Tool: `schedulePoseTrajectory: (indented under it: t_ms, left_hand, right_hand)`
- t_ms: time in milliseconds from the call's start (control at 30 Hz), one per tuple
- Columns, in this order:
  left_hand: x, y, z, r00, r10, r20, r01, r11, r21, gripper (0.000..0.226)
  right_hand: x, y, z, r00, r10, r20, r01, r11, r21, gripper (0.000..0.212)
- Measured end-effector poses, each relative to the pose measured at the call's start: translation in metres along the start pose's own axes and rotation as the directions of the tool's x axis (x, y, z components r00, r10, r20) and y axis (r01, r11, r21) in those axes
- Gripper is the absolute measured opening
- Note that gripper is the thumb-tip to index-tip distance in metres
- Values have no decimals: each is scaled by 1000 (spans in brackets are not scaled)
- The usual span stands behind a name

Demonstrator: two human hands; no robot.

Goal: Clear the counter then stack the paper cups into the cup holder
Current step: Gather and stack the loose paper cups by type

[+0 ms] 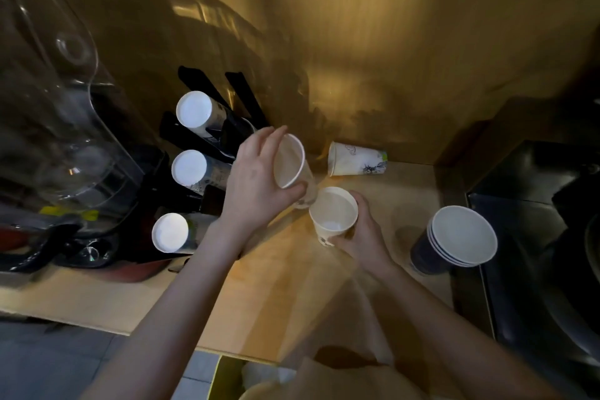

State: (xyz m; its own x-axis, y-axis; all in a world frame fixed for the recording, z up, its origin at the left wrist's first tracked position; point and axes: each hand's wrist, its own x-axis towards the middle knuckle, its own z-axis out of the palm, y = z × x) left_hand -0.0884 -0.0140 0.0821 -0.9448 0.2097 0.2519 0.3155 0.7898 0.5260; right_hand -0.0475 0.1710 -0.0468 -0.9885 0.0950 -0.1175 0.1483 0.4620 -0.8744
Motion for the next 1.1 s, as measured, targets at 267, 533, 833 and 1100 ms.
schedulePoseTrajectory:
  t_ms: [267, 533, 833, 1100]
  left_hand:
    - [4, 30, 22, 981, 158, 108, -156, 987, -28, 85]
    - [8, 18, 86, 914, 125, 385, -169, 982, 84, 85]
    - [-7, -15, 119, 878, 114, 464, -109, 993, -39, 88]
    - [-5, -21, 123, 904, 125, 408, -82, 989, -120, 64]
  right_hand:
    - [0, 4, -1, 999, 32, 11, -32, 999, 34, 93]
    - [2, 2, -2, 999, 42, -8, -42, 999, 30, 94]
    - [8, 10, -3, 997, 76, 13, -75, 997, -23, 84]
    - [28, -16, -37, 951, 181, 251, -75, 921, -381, 47]
